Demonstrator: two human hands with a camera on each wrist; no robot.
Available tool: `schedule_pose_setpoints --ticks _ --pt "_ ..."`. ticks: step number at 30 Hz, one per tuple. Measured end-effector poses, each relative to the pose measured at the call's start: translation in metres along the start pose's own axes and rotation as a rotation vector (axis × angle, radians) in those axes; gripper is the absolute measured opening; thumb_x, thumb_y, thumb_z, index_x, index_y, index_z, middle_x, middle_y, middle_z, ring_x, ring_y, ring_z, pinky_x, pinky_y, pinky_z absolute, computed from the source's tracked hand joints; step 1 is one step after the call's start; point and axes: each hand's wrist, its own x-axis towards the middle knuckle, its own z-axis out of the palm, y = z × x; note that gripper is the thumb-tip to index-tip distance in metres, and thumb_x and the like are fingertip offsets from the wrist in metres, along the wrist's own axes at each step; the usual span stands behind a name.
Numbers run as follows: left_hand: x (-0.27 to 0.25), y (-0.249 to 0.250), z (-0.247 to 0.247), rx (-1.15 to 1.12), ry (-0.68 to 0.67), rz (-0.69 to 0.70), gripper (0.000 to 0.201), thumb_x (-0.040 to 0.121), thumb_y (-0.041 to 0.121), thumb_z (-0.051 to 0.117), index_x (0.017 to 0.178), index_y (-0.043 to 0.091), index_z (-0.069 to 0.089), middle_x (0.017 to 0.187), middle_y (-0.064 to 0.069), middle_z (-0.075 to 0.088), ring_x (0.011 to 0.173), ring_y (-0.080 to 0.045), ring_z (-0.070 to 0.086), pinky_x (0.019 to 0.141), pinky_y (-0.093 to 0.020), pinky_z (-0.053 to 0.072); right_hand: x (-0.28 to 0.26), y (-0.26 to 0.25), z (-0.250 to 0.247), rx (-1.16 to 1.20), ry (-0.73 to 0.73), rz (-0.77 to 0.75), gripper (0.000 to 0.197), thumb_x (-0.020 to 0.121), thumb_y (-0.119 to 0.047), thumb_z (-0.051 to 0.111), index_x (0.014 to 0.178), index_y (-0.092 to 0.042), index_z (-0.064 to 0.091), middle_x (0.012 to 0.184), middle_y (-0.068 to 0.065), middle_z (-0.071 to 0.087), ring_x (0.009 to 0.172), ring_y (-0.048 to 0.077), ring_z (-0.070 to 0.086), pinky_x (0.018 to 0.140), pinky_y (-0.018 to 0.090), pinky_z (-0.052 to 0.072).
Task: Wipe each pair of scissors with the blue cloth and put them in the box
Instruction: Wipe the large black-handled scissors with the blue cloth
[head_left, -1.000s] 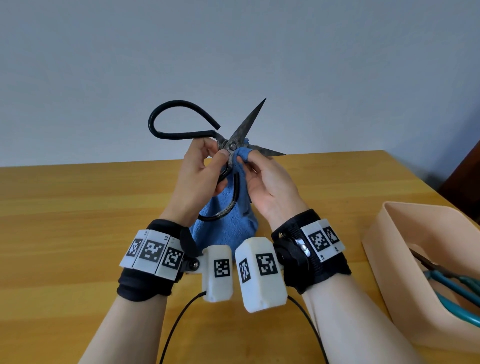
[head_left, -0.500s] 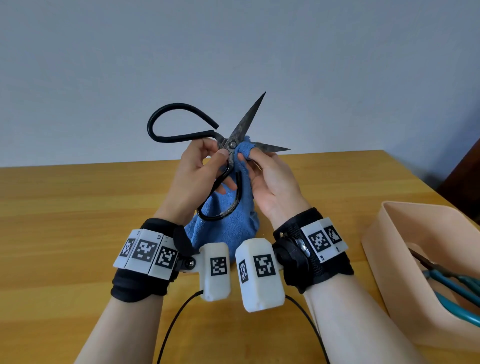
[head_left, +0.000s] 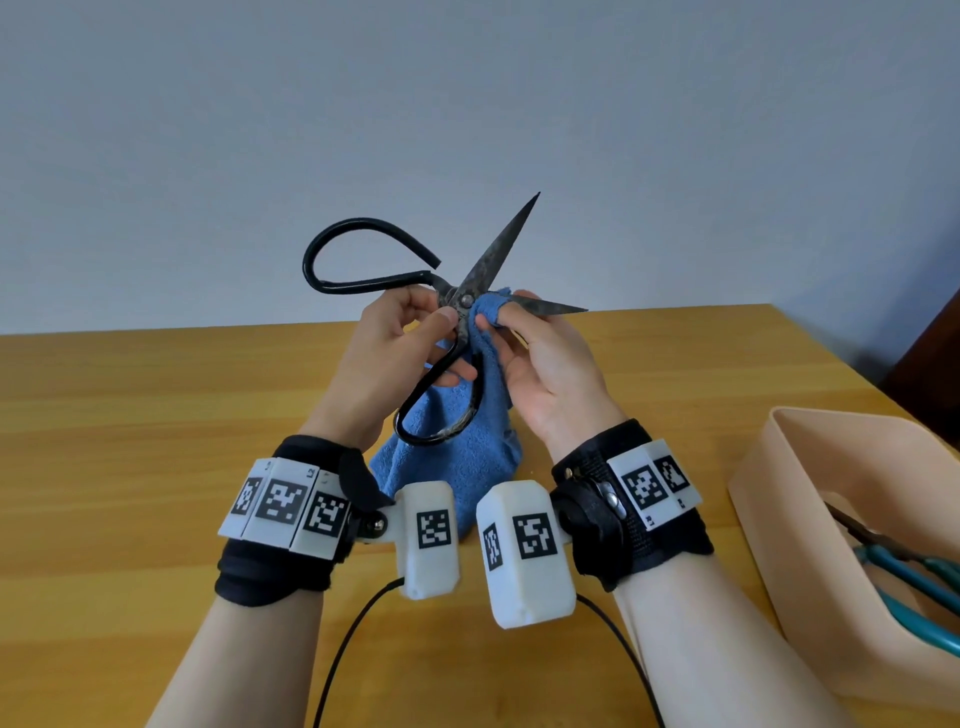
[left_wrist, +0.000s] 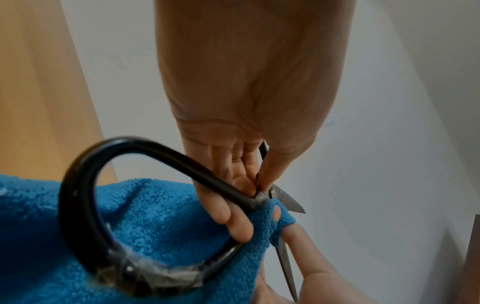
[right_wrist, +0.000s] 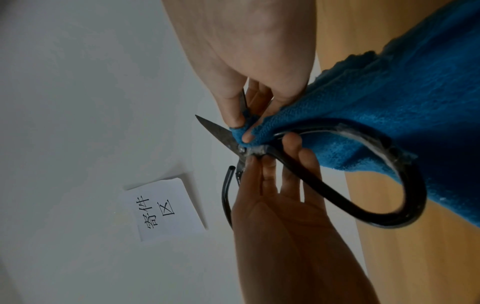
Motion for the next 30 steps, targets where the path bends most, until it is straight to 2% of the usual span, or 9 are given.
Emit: schedule_pose_setpoints --ticks 2,5,8,10,16,22,25,30 --pt "0.0000 0.0006 0.0003 -0.012 0.000 -0.001 0.008 0.103 0.017 0.055 0.102 0.010 0.052 0.102 -0.013 0.059 0.067 -0.028 0.074 0.059 -0.027 0.058 -0.0009 -0.0003 0.0005 -0.005 0.003 0.000 0.030 0.089 0.010 0.060 0.119 0.006 0.055 0.087 0.017 0.064 0.067 0.018 0.068 0.064 0.026 0.059" --pt "0.0003 0.0008 0.0003 -0.001 0.009 0.002 0.012 0.103 0.017 0.054 0.107 0.006 0.051 0.103 -0.012 0.057 0.070 -0.030 0.075 0.062 -0.031 0.060 -0.0009 0.0018 0.0025 0.040 0.005 -0.004 0.036 0.090 0.011 0.056 0.126 0.004 0.052 0.082 0.016 0.067 0.067 0.018 0.069 0.061 0.026 0.057" --pt "0.0001 0.0011 -0.0005 -0.010 0.011 0.001 0.011 0.103 0.016 0.054 0.106 0.006 0.050 0.104 -0.013 0.056 0.068 -0.029 0.074 0.060 -0.029 0.060 -0.0018 0.0020 0.0030 0.054 -0.002 -0.001 0.033 0.091 0.012 0.055 0.121 -0.002 0.052 0.074 0.013 0.070 0.064 0.018 0.070 0.057 0.026 0.057" --pt "0.0002 0.0015 -0.0004 -0.016 0.011 0.003 0.011 0.103 0.016 0.055 0.106 0.006 0.051 0.108 -0.016 0.056 0.066 -0.027 0.074 0.061 -0.027 0.059 -0.0022 0.0014 0.0019 0.039 0.001 -0.003 0.035 0.090 0.011 0.058 0.123 -0.001 0.050 0.072 0.012 0.069 0.063 0.017 0.070 0.059 0.026 0.058" --pt "0.0000 0.0027 0.0019 -0.008 0.011 0.008 0.012 0.103 0.016 0.054 0.108 0.005 0.050 0.102 -0.013 0.055 0.068 -0.031 0.074 0.062 -0.031 0.060 -0.0015 0.0000 0.0025 0.022 -0.005 0.020 0.027 0.091 0.010 0.057 0.114 -0.003 0.054 0.080 0.014 0.067 0.071 0.020 0.068 0.061 0.027 0.058" --pt "-0.0012 0.0041 0.0017 -0.027 0.002 -0.010 0.010 0.103 0.016 0.054 0.105 0.007 0.050 0.100 -0.012 0.056 0.068 -0.029 0.074 0.061 -0.028 0.059 -0.0023 -0.0012 0.0011 0.025 0.002 0.001 0.025 0.092 0.009 0.057 0.113 -0.002 0.052 0.074 0.012 0.067 0.061 0.015 0.068 0.057 0.025 0.057" --pt "-0.0014 0.0052 0.0017 -0.028 0.011 -0.011 0.010 0.103 0.017 0.054 0.105 0.008 0.050 0.100 -0.011 0.056 0.070 -0.031 0.074 0.063 -0.030 0.060 -0.0043 -0.0016 0.0030 0.020 -0.012 0.002 0.023 0.093 0.009 0.055 0.112 -0.003 0.051 0.078 0.013 0.066 0.061 0.014 0.068 0.054 0.024 0.056" --pt "-0.0011 0.0056 -0.0013 -0.034 0.017 -0.016 0.009 0.103 0.015 0.054 0.105 0.008 0.049 0.098 -0.010 0.055 0.067 -0.029 0.074 0.059 -0.026 0.057 -0.0053 -0.0021 0.0056 0.054 -0.055 0.009 0.031 0.093 0.014 0.051 0.117 -0.006 0.051 0.086 0.017 0.066 0.065 0.018 0.069 0.057 0.025 0.057"
